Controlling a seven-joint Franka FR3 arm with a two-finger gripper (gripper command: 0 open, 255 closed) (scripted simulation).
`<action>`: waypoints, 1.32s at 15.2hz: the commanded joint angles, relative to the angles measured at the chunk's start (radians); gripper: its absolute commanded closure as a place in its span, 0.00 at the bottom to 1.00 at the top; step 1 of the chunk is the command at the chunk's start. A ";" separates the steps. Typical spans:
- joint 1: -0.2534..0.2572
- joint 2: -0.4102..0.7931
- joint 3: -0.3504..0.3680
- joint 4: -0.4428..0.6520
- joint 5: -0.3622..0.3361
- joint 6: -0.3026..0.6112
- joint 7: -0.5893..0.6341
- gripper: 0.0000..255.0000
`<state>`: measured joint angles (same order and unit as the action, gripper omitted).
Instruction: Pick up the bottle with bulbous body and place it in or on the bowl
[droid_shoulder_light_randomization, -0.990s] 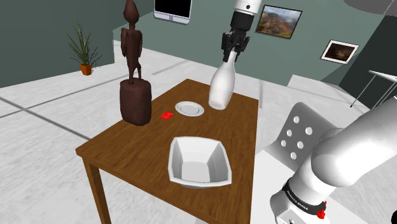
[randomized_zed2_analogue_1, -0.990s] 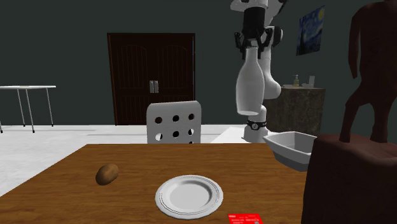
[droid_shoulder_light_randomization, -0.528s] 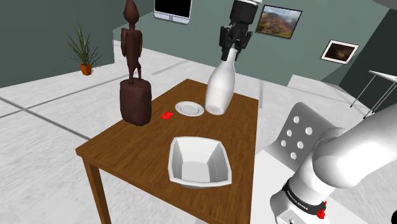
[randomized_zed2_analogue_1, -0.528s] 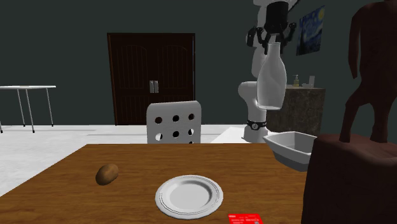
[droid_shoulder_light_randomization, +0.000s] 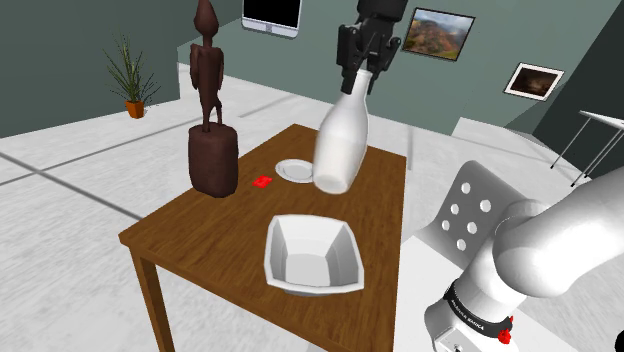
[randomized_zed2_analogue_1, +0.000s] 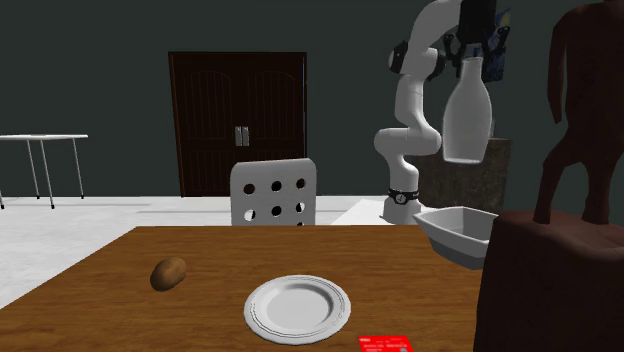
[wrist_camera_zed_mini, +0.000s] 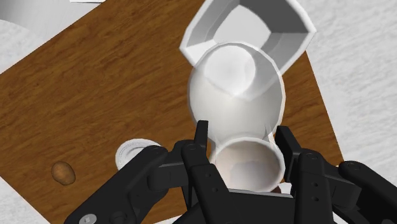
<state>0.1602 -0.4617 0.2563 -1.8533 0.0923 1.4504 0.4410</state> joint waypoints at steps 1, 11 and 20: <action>0.013 -0.010 0.033 0.011 0.015 -0.018 0.048 1.00; 0.029 -0.055 0.059 -0.122 0.036 0.074 0.072 1.00; 0.037 -0.090 0.066 -0.272 0.049 0.190 0.066 1.00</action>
<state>0.1971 -0.5501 0.3219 -2.1108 0.1409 1.6260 0.5086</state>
